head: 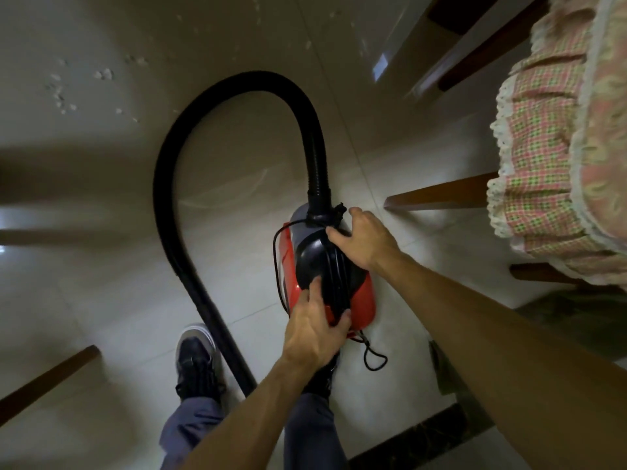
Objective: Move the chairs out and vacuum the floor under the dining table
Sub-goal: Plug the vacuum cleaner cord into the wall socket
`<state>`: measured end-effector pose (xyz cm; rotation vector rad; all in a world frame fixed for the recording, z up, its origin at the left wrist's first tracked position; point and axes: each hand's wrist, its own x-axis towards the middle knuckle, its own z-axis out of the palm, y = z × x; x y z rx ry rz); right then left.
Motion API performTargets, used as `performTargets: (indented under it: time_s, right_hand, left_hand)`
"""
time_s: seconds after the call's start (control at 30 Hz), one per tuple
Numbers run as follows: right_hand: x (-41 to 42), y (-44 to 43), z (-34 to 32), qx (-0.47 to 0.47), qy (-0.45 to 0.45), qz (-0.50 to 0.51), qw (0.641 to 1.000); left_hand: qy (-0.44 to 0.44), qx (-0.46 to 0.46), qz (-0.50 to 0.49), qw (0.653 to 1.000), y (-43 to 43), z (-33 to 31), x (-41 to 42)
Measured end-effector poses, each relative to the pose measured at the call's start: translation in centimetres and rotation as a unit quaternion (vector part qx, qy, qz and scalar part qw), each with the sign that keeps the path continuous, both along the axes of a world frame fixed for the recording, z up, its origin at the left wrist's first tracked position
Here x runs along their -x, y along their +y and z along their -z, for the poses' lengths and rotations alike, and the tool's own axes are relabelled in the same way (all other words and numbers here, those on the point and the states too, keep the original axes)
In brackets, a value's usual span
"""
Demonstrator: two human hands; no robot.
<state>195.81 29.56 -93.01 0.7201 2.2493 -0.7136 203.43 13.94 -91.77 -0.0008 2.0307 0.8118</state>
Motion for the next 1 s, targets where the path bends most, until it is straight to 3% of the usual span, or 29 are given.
performTargets:
  time_s: [0.27, 0.47, 0.73, 0.87, 1.0]
  right_hand:
    - [0.5, -1.2, 2.6, -0.058, 0.058, 0.034, 0.996]
    - [0.6, -2.3, 2.7, -0.042, 0.107, 0.106, 0.988]
    - [1.2, -2.1, -1.1, -0.015, 0.182, 0.152, 0.971]
    - [1.4, -2.0, -3.7, -0.009, 0.218, 0.147, 0.965]
    - [0.3, -2.4, -5.3, -0.016, 0.244, 0.142, 0.959]
  left_hand:
    - [0.01, -0.037, -0.077, 0.996, 2.1, 2.5, -2.9]
    - [0.019, -0.05, -0.097, 0.994, 1.6, 3.0, -3.4]
    - [0.046, 0.002, -0.112, 0.993, 0.6, 1.0, -3.0]
    - [0.004, -0.024, -0.121, 0.992, 0.6, 0.0, -2.6]
    - [0.064, -0.044, -0.114, 0.99, 1.2, -0.3, -2.2]
